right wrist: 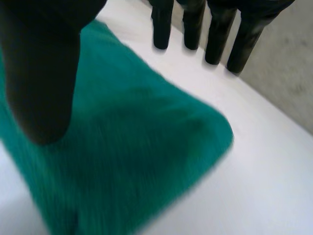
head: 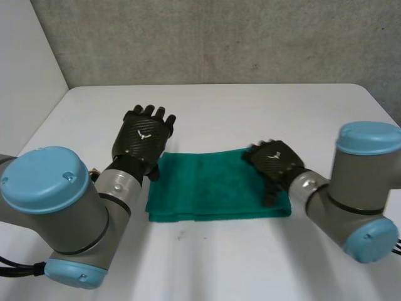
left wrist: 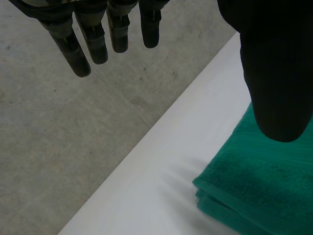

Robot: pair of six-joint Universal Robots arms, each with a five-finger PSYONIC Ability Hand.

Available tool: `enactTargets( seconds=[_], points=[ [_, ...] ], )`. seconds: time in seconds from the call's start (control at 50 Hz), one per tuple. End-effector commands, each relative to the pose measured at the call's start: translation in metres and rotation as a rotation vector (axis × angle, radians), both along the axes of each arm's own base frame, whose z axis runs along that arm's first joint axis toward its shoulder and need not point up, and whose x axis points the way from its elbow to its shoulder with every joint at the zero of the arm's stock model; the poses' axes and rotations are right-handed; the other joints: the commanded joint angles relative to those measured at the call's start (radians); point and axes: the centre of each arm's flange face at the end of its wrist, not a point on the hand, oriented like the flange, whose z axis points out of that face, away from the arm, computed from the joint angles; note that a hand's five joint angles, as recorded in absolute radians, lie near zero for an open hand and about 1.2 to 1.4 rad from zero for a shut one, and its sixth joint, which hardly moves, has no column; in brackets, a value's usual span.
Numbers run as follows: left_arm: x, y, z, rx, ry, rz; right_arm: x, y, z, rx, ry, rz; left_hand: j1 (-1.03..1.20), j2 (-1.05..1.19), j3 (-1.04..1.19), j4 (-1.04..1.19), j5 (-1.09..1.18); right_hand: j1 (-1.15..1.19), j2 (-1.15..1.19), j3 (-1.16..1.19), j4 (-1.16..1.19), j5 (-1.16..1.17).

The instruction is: Fold the towel.

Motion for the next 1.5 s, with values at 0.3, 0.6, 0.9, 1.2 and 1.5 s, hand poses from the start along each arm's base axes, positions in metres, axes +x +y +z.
enactTargets(
  seconds=[0.3,0.6,0.9,1.2,1.5],
  points=[
    [0.007,0.009,-0.009,0.036,-0.025,0.007,-0.041,-0.026,-0.013,0.069,0.026,-0.123,-0.023,-0.024,-0.034,-0.027,-0.045,0.774,0.753,0.762,0.745,0.74],
    [0.009,0.013,-0.015,0.055,-0.037,0.004,-0.055,-0.018,-0.023,0.155,-0.007,-0.169,-0.023,-0.024,-0.034,-0.027,-0.045,0.506,0.485,0.494,0.477,0.471],
    [0.012,0.015,-0.012,0.053,-0.037,0.009,-0.033,-0.042,0.022,-0.108,-0.018,-0.133,-0.023,-0.024,-0.034,-0.027,-0.045,1.198,1.177,1.186,1.169,1.163],
    [0.019,0.01,0.005,0.019,0.002,0.066,0.11,0.109,0.004,-0.146,0.04,0.49,-0.023,-0.024,-0.034,-0.027,-0.045,1.036,1.015,1.024,1.007,1.002],
    [-0.01,0.02,0.01,0.166,0.215,-0.01,0.067,0.031,0.041,-0.087,-0.128,0.077,0.007,0.006,-0.004,0.003,-0.014,-0.024,-0.045,-0.036,-0.053,-0.058]
  ],
)
